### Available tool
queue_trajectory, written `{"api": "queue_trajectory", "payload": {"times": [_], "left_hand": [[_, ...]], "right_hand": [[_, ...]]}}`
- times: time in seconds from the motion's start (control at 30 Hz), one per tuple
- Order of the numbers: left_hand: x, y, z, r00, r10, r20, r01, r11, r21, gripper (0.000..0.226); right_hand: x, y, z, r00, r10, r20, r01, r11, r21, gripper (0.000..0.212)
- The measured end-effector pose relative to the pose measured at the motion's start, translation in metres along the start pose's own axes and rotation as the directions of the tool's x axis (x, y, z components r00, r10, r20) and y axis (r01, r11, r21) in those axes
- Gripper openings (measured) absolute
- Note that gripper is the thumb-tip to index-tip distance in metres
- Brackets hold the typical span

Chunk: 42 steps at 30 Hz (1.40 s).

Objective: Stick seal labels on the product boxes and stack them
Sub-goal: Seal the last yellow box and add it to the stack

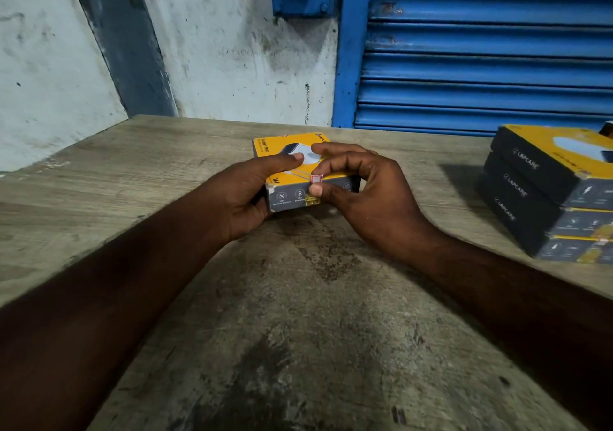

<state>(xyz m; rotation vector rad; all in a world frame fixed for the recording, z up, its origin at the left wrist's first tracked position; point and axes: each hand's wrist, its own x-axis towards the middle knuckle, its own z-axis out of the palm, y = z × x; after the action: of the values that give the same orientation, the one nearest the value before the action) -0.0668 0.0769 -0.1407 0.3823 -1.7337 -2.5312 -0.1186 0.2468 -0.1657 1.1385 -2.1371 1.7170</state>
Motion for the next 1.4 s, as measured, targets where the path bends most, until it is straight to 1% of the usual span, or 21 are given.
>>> {"api": "queue_trajectory", "payload": {"times": [0.27,0.67,0.77,0.83,0.93,1.07,1.1,1.2,1.23,1.4], "left_hand": [[0.0003,-0.0001,-0.0009,1.0,0.003,0.027,-0.003,1.0,0.002,0.036],[0.0019,-0.0009,-0.0016,1.0,0.001,0.014,-0.002,1.0,0.032,0.039],[0.0024,-0.0013,-0.0024,1.0,0.009,0.007,-0.009,0.998,0.063,0.042],[0.0019,-0.0022,-0.0017,1.0,0.021,-0.004,-0.02,0.996,0.085,0.039],[0.002,-0.004,-0.0005,1.0,0.028,-0.009,-0.027,0.996,0.086,0.035],[0.0031,-0.0046,-0.0006,1.0,0.024,-0.007,-0.023,0.995,0.102,0.037],[0.0032,-0.0044,-0.0007,1.0,0.024,-0.007,-0.023,0.994,0.108,0.037],[0.0034,-0.004,-0.0011,1.0,0.024,-0.016,-0.022,0.993,0.117,0.04],[0.0035,-0.0038,-0.0013,1.0,0.021,-0.017,-0.019,0.993,0.114,0.041],[0.0025,-0.0009,-0.0025,1.0,0.01,-0.017,-0.008,0.996,0.093,0.041]], "right_hand": [[-0.0009,-0.0038,-0.0001,1.0,0.009,0.0,-0.009,1.0,0.019,0.026],[-0.0015,-0.0029,0.0011,1.0,0.002,-0.02,-0.002,1.0,0.016,0.027],[-0.0021,-0.0019,0.0021,1.0,0.001,-0.026,-0.001,1.0,-0.007,0.026],[-0.0028,-0.0008,0.0017,1.0,0.009,-0.027,-0.01,1.0,-0.024,0.027],[-0.0041,0.0004,0.0006,1.0,0.009,-0.025,-0.01,0.999,-0.049,0.027],[-0.0052,0.0015,0.0011,1.0,0.002,-0.018,-0.003,0.998,-0.057,0.026],[-0.0051,0.0015,0.0013,1.0,0.008,-0.015,-0.009,0.999,-0.043,0.029],[-0.0055,-0.0005,0.0008,0.998,0.067,-0.002,-0.067,0.995,0.08,0.047],[-0.0053,-0.001,0.0007,0.997,0.076,-0.002,-0.076,0.993,0.092,0.049],[-0.0045,-0.0004,0.0014,0.996,0.089,-0.002,-0.089,0.995,0.051,0.05]]}}
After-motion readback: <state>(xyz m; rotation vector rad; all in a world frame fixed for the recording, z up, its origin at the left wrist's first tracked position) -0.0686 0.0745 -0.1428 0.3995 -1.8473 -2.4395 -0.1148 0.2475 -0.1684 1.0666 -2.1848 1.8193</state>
